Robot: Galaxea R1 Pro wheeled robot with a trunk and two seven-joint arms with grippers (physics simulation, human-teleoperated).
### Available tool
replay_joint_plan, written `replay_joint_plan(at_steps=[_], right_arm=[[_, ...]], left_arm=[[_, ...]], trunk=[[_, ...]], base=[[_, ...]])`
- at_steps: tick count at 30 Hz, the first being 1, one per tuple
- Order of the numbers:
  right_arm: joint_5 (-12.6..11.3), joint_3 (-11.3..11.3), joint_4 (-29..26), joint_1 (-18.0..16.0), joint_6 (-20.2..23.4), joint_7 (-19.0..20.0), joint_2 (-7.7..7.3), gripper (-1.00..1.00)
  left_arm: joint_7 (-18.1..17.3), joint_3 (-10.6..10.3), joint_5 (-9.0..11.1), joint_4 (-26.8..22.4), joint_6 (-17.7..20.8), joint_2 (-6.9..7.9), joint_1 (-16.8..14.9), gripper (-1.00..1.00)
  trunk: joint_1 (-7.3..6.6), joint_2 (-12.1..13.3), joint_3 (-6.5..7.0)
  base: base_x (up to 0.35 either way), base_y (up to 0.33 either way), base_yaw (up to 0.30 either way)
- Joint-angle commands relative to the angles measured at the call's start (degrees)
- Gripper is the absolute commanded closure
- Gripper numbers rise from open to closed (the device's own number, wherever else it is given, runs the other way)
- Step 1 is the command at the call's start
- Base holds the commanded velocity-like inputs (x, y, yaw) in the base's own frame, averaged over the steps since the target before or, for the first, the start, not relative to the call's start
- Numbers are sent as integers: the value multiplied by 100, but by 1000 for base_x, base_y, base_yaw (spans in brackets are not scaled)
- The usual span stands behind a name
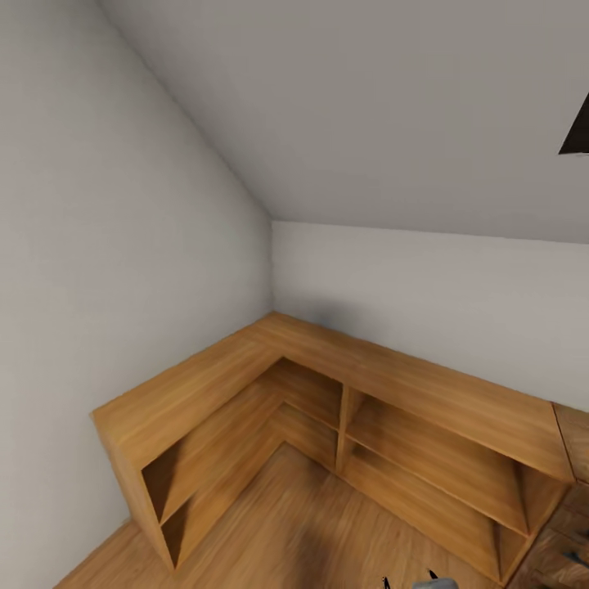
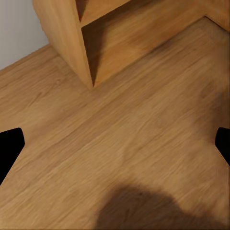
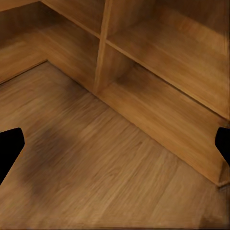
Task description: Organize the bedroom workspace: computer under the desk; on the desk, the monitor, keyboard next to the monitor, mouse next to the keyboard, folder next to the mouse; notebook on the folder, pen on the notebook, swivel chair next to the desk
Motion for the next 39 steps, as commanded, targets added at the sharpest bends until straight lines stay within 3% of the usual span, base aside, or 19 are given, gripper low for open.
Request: replay_joint_plan(at_steps=[1,16,28,39], right_arm=[[11,47,11,-6,-4,-48,5,-100],[-4,50,20,-6,4,-44,17,-100],[-4,50,20,-6,94,144,22,-100],[-4,50,21,-6,147,145,17,-100]], left_arm=[[57,-52,-2,-7,-12,-4,-2,-100],[62,-50,-2,-7,-3,-3,-2,-100],[57,-50,-3,-7,0,-4,-2,-100],[42,-50,-3,-7,-9,-4,-2,-100]], trunk=[[2,-8,-10],[2,-8,-19],[2,-8,-99],[2,-8,-179]], base=[[0,0,-300],[215,0,-298],[35,3,-212],[208,207,-191]])
